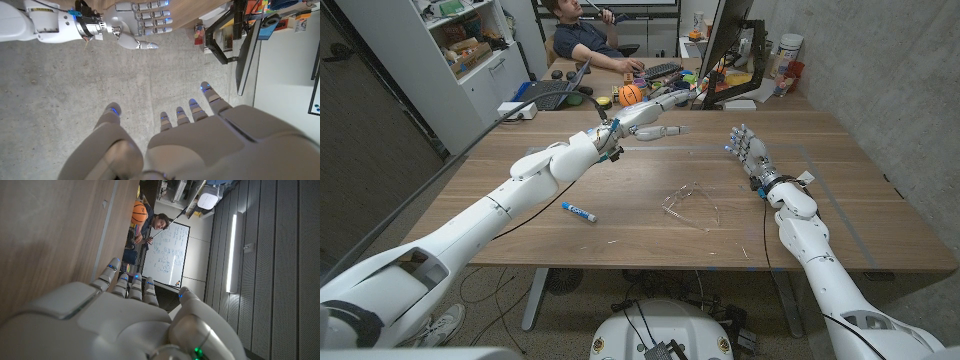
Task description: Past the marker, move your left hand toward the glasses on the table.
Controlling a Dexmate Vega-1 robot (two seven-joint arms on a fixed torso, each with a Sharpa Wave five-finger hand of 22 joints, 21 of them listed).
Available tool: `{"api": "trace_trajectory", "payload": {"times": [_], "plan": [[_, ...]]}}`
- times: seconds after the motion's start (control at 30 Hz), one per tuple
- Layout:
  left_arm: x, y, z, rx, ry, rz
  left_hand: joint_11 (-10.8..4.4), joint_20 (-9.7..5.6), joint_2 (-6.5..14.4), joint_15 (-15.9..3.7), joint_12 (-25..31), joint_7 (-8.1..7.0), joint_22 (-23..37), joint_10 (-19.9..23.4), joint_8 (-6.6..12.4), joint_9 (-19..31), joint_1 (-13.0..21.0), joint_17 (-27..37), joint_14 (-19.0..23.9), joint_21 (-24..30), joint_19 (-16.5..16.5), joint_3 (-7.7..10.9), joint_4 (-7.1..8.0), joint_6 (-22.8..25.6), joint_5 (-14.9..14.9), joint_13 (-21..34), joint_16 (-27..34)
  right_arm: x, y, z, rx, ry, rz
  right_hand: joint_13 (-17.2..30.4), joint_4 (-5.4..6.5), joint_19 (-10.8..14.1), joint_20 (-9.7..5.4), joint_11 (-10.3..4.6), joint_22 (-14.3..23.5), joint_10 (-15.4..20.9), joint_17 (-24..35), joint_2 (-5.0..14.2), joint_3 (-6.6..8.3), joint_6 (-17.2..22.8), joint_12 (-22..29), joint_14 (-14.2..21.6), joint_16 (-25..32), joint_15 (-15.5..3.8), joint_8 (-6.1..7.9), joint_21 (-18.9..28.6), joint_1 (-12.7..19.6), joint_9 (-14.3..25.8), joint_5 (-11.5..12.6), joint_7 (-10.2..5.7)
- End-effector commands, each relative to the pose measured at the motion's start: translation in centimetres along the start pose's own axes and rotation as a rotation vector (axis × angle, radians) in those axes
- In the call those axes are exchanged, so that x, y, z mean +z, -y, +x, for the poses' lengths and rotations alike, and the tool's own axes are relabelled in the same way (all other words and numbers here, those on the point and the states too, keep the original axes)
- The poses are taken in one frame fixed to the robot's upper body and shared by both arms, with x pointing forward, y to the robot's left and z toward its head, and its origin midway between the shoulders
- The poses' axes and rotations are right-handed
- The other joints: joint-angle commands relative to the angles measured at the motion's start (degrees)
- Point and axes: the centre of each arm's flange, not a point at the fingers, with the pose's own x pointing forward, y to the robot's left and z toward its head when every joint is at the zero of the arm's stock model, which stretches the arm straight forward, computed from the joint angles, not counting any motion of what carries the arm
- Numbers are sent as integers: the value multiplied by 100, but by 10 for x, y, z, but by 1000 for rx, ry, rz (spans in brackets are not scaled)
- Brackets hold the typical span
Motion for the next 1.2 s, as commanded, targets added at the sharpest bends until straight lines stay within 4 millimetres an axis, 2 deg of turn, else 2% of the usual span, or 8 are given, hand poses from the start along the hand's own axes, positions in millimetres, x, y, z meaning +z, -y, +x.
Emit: {"api": "trace_trajectory", "payload": {"times": [0.03, 0.1, 0.2, 0.6, 0.7, 1.2], "plan": [[2, 12, 14, -144, 14, 90, 34, 44, -28, 24, 42, -15, 1, 3, 31, 9, 116, 9, 1, -31, 61, -3, -68, 3, 33, 15, 42, -2, 1, 5, 3, -2, 6, 28, -11, 47, 9, 9, 28, 50, 11, 1, -16, 1, 29, 34, 47, 15, 46, -7, 2, 18, 44, 28], [2, 15, 17, -165, 15, 97, 30, 45, -40, 30, 42, -15, 0, -1, 31, 9, 135, 9, 0, -37, 66, -7, -83, 1, 35, 15, 42, -2, 2, 6, 3, -2, 5, 28, -11, 46, 9, 8, 28, 52, 11, 1, -18, -2, 29, 34, 46, 11, 45, -11, 2, 18, 45, 23], [3, 20, 21, -198, 18, 106, 35, 55, -122, 4, 59, -15, -4, 39, 29, 11, 275, 11, 151, -73, 116, -36, -181, -24, 57, 16, 100, -3, 2, 7, 2, -1, 5, 28, -11, 49, 3, 15, 28, 51, 11, 1, -21, -2, 28, 37, 47, 15, 45, -15, 1, 18, 46, 23], [7, 43, 33, -336, 43, 103, 92, 62, -201, 40, 52, -15, -6, 20, 29, 15, 453, 14, 112, -111, 194, -68, -281, -57, 84, 18, 79, -3, 5, 7, 0, 2, 6, 27, -10, 56, -11, 5, 28, 47, 12, -1, -33, -4, 24, 42, 46, 40, 43, -27, -5, 18, 48, 27], [10, 47, 36, -384, 51, 112, 104, 94, -228, 28, 92, -14, -6, 132, 41, 20, 544, 14, 163, -132, 235, -83, -319, -44, 99, 19, 96, -4, 5, 7, 3, 0, 5, 27, -9, 55, -10, 12, 28, 46, 12, -2, -37, -4, 23, 39, 45, 39, 43, -31, -7, 18, 48, 28], [7, 64, 33, -538, -4, 154, 129, 114, -281, 36, 80, -14, -6, 153, 68, 27, 756, 14, 253, -178, 342, -121, -378, 5, 133, 22, 118, -6, 4, 8, 2, -1, 4, 28, -4, 58, -3, 1, 29, 45, 14, -14, -61, -12, 21, 34, 42, 52, 39, -51, -24, 17, 50, 34]]}}
